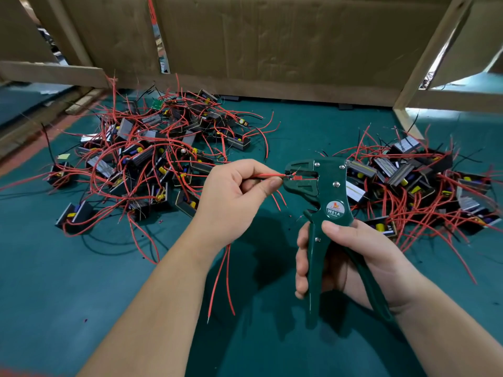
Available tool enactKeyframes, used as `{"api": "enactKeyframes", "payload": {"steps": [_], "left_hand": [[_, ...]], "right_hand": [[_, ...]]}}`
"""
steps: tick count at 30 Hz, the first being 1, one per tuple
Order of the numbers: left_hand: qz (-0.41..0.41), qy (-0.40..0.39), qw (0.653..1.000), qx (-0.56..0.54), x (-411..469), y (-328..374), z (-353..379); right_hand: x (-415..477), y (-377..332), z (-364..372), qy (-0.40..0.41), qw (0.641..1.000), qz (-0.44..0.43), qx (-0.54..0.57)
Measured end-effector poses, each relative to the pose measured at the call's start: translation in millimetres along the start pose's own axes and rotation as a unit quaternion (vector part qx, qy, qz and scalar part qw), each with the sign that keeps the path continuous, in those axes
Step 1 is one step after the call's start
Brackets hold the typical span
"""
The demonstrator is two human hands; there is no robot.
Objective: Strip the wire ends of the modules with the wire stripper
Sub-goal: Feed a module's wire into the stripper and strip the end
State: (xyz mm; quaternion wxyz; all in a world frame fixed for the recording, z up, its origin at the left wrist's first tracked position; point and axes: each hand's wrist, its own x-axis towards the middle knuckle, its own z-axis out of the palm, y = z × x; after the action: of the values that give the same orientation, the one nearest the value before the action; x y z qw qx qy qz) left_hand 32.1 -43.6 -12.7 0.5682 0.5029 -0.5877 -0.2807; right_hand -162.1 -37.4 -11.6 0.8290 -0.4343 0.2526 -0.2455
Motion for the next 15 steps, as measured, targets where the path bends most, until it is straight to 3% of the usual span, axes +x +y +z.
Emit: {"api": "enactKeyframes", "payload": {"steps": [15], "left_hand": [[-0.021,0.010,0.999,0.027,-1.0,-0.7,0.2]], "right_hand": [[-1.4,1.6,1.7,0.027,0.999,0.005,-0.018]]}}
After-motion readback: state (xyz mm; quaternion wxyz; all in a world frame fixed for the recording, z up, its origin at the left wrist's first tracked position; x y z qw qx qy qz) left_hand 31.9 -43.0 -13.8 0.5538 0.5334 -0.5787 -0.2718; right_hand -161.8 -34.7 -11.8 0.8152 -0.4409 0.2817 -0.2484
